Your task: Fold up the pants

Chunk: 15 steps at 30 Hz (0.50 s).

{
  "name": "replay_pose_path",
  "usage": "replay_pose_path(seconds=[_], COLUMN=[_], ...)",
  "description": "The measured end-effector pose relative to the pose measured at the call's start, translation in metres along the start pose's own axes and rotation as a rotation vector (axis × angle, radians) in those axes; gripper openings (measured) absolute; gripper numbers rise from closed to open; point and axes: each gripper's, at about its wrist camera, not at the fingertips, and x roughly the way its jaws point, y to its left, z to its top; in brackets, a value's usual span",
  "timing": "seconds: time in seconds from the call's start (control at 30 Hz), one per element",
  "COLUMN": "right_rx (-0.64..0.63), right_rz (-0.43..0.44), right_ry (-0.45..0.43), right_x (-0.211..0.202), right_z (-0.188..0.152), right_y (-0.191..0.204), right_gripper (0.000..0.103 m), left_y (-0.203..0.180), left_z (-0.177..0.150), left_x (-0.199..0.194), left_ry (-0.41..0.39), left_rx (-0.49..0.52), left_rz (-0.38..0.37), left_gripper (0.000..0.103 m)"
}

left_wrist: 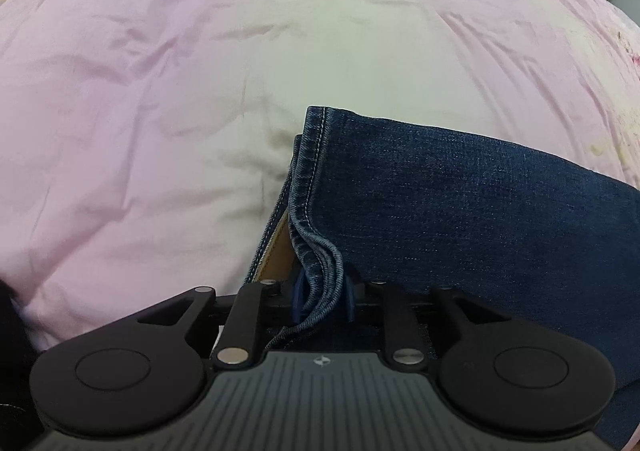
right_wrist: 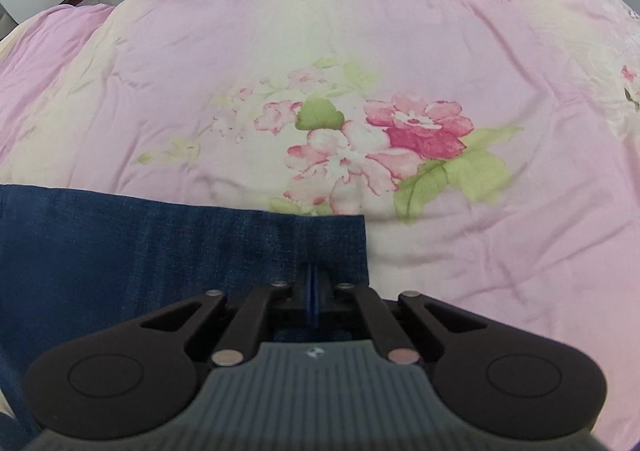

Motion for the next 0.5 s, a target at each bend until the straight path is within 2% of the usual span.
replay_pose_path(seconds=[0.03, 0.1, 0.17, 0.27, 0.4, 0.5], right_rx=[-0.009, -0.028, -0.046, -0.065, -0.079, -0.064], right_rz=[0.026, 0.068, 0.088, 0.09, 0.053, 0.039], right_ry=[-0.005, -0.005, 0.002, 0.01, 0.054, 0.087], right_x=[-0.013, -0.037, -0.059, -0.081, -0.072, -0.048], right_z=[-0.003, -0.016, -0.036, -0.069, -0.107, -0.126], right_y=[0.003, 0.008, 0.016, 0.025, 0.028, 0.023], right_gripper=[0.005, 0.005, 0.005, 0.005, 0.004, 0.002], left_y=[-0.003, -0.007, -0.008, -0.008, -0.009, -0.002], left_z=[-0.002, -0.008, -0.013, -0.021, -0.031, -0.038], left_x=[-0.005, -0.014, -0.023, -0.041, -0.062, -0.075], left_ry=[-0.018, -0.045, -0.055, -0.075, -0.101, -0.108], left_rx=[0.023, 0.056, 0.057, 0.056, 0.037, -0.023], left_rz=[0.019, 0.05, 0.064, 0.06, 0.058, 0.02], left_gripper=[0.032, 0.041, 0.046, 0.046, 0.047, 0.053])
